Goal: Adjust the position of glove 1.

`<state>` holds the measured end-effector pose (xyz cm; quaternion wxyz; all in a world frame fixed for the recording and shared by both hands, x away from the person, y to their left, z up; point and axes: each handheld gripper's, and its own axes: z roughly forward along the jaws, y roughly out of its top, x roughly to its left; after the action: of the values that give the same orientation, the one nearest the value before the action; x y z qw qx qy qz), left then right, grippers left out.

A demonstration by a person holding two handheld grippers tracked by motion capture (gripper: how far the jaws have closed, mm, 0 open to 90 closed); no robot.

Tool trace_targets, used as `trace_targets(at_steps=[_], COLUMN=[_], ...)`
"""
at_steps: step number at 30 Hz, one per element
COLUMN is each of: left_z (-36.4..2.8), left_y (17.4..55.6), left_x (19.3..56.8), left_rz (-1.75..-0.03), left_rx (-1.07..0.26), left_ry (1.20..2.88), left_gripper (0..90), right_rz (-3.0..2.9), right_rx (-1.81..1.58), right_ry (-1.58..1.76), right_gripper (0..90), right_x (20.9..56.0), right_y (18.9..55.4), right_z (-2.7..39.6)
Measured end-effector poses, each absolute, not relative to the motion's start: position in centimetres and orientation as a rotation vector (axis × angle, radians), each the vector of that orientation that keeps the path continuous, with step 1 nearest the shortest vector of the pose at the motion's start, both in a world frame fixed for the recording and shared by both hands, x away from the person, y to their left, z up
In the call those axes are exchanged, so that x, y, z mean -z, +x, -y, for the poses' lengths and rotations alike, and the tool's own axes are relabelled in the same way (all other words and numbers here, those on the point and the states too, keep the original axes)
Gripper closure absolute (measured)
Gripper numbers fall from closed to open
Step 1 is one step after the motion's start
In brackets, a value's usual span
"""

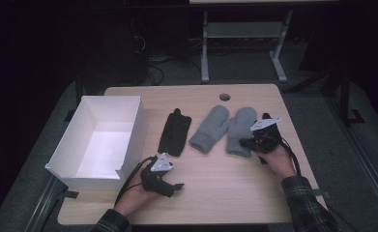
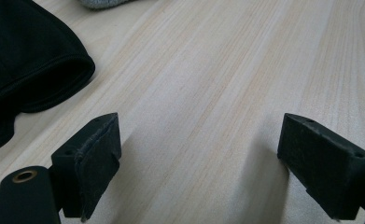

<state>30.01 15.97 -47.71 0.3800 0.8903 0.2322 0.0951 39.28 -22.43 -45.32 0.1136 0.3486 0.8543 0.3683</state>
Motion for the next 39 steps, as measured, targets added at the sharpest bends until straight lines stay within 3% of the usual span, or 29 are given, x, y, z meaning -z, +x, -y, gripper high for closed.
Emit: trace_targets(at_steps=[11, 21, 39], left_z=[-16.0, -16.0, -16.0], left_y=[30.0, 30.0, 30.0], left_x=[47.7, 47.7, 47.7], left_rz=[-0.594, -0.596, -0.597], left_rx=[-0.243, -0.243, -0.246], left_ry=[2.273, 2.273, 2.271], left_gripper=[12.8, 12.9, 12.8], right_rz=[-2.560, -2.529, -2.641], right_rx=[-1.113, -1.072, -1.126], right_ry=[0.965, 1.004, 0.920], right_gripper=[90.0, 90.0, 90.0], right_x=[45.0, 45.7, 45.3], right_y=[38.3, 40.3, 36.1], right_z=[21.9, 21.3, 18.8])
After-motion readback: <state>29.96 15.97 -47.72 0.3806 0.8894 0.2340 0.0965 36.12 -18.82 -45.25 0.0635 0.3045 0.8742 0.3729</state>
